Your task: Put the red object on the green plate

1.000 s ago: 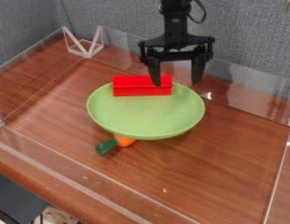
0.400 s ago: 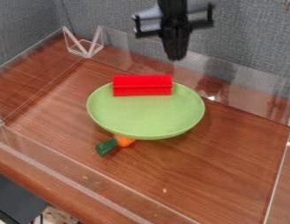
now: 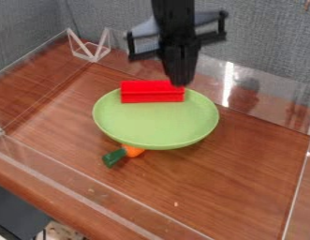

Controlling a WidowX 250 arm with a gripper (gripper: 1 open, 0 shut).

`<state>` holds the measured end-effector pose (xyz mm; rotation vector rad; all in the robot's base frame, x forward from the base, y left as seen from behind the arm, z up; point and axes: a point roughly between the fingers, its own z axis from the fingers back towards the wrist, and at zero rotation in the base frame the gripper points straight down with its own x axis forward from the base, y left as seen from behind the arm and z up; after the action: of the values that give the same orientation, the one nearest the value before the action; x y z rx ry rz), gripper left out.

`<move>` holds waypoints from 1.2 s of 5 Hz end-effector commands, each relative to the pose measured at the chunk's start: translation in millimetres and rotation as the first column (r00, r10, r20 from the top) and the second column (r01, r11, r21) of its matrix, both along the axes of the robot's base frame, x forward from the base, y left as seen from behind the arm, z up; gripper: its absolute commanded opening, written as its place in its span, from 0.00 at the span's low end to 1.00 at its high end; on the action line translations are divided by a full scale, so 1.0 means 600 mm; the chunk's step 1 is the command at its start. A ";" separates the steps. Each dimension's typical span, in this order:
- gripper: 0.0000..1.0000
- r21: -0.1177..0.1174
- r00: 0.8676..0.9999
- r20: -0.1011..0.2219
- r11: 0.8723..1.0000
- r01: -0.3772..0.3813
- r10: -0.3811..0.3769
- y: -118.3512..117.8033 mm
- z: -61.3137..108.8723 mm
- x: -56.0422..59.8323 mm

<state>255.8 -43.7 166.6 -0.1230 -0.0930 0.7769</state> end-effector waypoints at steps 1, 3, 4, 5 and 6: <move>0.00 0.014 1.000 0.024 1.000 0.014 -0.015 0.006 -0.006 -0.039; 0.00 0.015 0.999 -0.012 0.999 -0.029 0.030 0.001 -0.089 -0.080; 0.00 0.004 0.998 -0.025 0.998 -0.062 0.062 -0.023 -0.129 -0.079; 0.00 -0.004 0.996 -0.043 0.997 -0.078 0.077 -0.023 -0.168 -0.080; 0.00 -0.020 0.990 -0.067 0.992 -0.122 0.121 -0.014 -0.196 -0.075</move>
<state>208.8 -54.1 45.6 -0.1044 -0.0119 0.8937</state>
